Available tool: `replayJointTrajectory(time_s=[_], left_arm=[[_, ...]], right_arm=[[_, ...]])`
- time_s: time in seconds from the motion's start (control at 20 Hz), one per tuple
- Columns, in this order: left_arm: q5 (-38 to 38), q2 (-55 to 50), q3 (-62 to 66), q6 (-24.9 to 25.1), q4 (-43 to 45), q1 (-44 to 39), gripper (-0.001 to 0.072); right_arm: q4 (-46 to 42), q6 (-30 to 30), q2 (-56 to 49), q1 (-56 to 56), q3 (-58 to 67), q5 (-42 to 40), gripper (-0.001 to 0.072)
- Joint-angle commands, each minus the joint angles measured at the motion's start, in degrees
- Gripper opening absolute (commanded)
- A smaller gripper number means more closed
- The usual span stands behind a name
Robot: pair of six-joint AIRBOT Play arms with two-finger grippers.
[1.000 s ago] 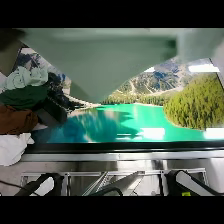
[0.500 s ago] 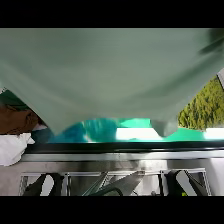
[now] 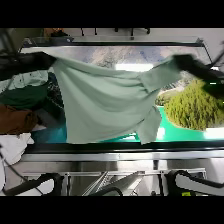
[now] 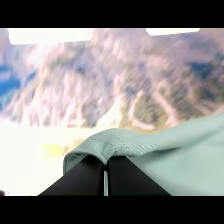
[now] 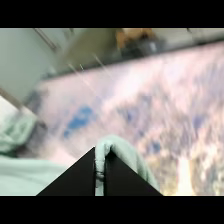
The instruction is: Fold the shirts.
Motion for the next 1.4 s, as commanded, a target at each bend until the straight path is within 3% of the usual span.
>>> replayJointTrajectory(time_s=[0.0, 0.05, 0.15, 0.2, 0.25, 0.3, 0.45, 0.6, 0.75, 1.0, 1.2, 1.3, 1.35], left_arm=[[0.7, -15.5, 1.7, -3.2, 4.4, -0.3, 0.0017], [-0.7, -18.6, 3.7, -4.4, 4.5, 0.3, 0.0019], [-5.1, -23.3, 8.5, -4.8, 4.5, 1.3, 0.0019], [-8.2, -24.9, 11.0, -4.8, 4.5, 2.0, 0.0062], [-11.6, -26.0, 13.3, -5.0, 4.5, 2.7, 0.0427], [-15.2, -26.7, 15.5, -6.9, 4.6, 3.8, 0.07], [-24.7, -26.2, 19.5, -11.6, 4.6, 7.7, 0.0701], [-31.5, -22.1, 14.6, -13.6, 4.9, 11.1, 0.0701], [-30.3, -14.7, 0.1, -13.5, 7.7, 13.1, 0.0701], [-23.5, -3.5, -23.0, -11.1, 8.5, 17.1, 0.0701], [-21.0, 1.4, -32.9, -9.1, 8.5, 21.2, 0.07], [-19.3, 2.7, -36.0, -8.7, 8.4, 22.3, 0.07], [-18.5, 3.1, -37.2, -8.5, 8.3, 22.6, 0.07]], right_arm=[[0.8, -10.7, -14.3, 12.1, -1.6, -15.3, 0.005], [1.1, -10.9, -17.3, 12.7, 0.2, -15.4, 0.0157], [1.1, -10.9, -20.4, 12.3, 3.1, -15.4, 0.019], [0.9, -10.9, -20.4, 11.2, 3.8, -15.3, 0.0198], [0.2, -10.9, -19.9, 9.8, 4.1, -14.7, 0.0314], [-1.3, -10.2, -18.7, 7.6, 4.1, -12.7, 0.0401], [-12.8, 4.0, -16.0, -1.4, 4.1, -1.4, 0.0372], [-28.5, 18.0, -17.2, -9.7, 4.1, 11.2, 0.0354], [-31.8, 19.1, -21.6, -11.0, 4.1, 19.5, 0.0361], [-31.3, 17.6, -28.4, -4.6, 4.5, 19.8, 0.0361], [-31.3, 17.6, -30.6, -0.3, 6.9, 20.1, 0.0357], [-31.3, 17.6, -30.6, 0.3, 9.0, 21.9, 0.0111], [-31.3, 17.6, -30.6, 0.2, 10.5, 24.3, 0.0029]])
